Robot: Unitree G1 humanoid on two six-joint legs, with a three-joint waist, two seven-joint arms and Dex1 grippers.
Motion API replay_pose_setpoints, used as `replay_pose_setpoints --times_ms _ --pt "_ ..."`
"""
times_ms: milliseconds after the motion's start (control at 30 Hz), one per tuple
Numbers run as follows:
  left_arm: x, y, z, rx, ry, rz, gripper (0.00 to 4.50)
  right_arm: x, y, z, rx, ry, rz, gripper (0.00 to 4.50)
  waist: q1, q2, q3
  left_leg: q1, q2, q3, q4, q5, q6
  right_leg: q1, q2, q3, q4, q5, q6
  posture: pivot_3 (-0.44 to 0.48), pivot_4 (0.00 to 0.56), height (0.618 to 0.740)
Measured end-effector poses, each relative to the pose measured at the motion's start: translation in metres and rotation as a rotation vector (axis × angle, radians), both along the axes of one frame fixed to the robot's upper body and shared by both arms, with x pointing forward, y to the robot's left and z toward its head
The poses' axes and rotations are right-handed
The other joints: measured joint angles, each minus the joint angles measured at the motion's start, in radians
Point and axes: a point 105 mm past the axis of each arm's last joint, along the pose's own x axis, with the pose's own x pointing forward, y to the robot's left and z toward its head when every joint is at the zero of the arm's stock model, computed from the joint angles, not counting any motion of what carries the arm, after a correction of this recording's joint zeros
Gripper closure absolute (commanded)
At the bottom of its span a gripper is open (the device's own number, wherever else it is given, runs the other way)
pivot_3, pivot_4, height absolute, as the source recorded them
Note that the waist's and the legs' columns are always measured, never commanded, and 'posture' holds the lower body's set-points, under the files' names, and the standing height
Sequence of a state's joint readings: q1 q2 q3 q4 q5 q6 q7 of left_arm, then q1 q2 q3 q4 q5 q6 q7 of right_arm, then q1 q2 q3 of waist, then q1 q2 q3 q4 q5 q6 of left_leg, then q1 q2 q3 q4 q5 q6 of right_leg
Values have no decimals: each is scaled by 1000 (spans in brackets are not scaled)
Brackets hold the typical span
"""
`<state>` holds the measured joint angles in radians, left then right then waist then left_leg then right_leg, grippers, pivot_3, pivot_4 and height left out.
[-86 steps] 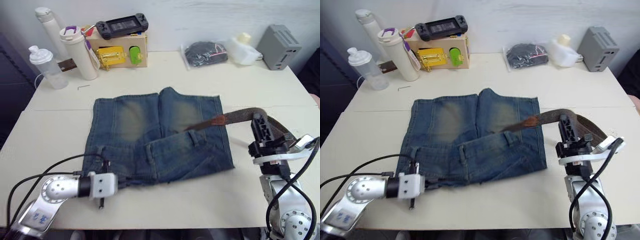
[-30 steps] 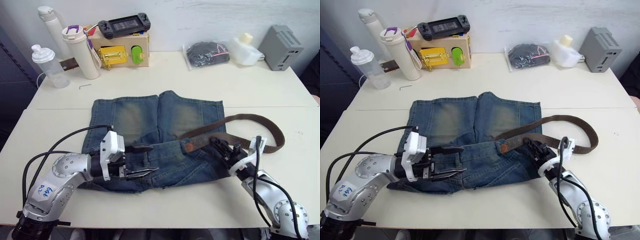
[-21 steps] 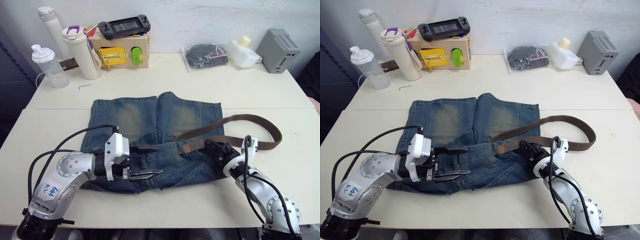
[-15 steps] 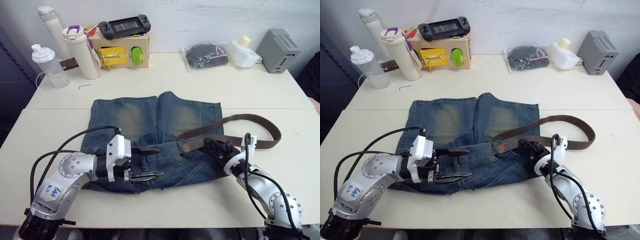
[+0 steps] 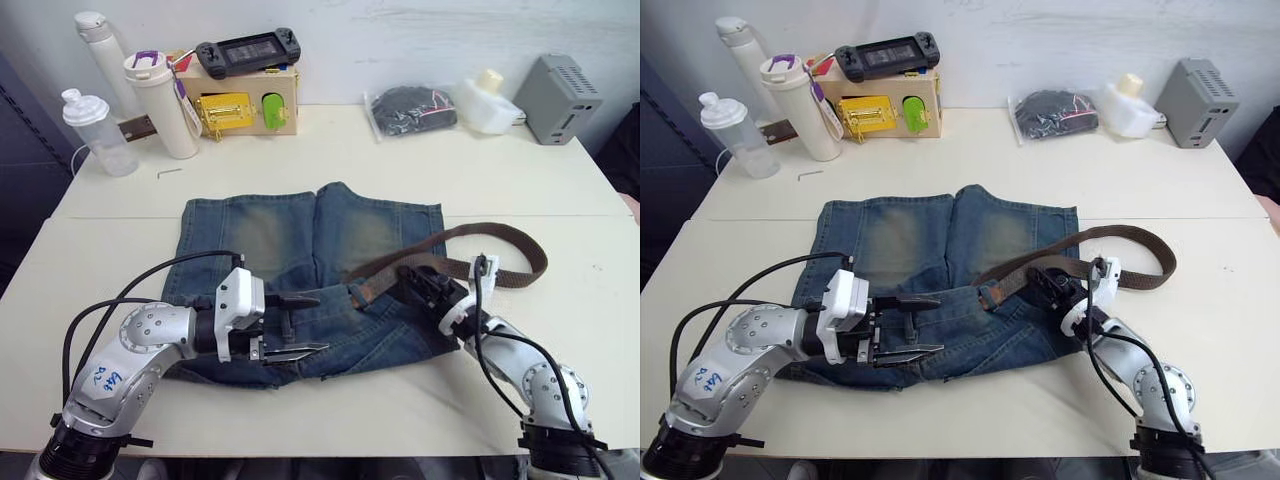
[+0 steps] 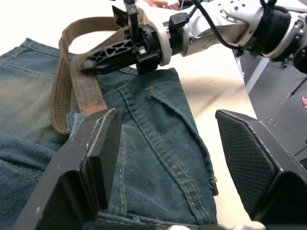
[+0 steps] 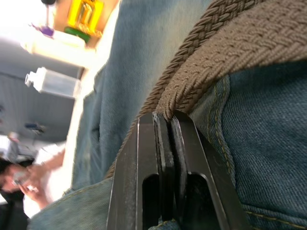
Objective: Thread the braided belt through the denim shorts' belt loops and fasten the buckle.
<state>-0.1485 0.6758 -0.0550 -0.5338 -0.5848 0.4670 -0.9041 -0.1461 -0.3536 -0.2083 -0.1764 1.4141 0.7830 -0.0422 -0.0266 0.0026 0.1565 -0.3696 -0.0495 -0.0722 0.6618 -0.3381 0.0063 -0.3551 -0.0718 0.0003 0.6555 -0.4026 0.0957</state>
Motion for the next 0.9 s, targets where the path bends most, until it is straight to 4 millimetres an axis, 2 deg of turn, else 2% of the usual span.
replay_pose_setpoints --times_ms 333,700,900 --pt "0 0 1 1 -3 -1 1029 0 8 -5 -106 19 74 4500 -1 -6 -4 0 0 0 0 0 0 1 0 0 -1 0 0 0 150 740" --pt "0 0 0 4 4 -3 1029 -11 -17 -1 -17 66 56 4500 26 -5 -3 -2 -1 0 1 0 0 1 0 2 -3 0 0 0 150 740" --pt "0 0 0 4 5 -5 1029 -18 -28 2 -60 72 93 4500 25 -3 -2 -2 0 0 1 0 0 1 0 2 -3 0 0 0 150 740"
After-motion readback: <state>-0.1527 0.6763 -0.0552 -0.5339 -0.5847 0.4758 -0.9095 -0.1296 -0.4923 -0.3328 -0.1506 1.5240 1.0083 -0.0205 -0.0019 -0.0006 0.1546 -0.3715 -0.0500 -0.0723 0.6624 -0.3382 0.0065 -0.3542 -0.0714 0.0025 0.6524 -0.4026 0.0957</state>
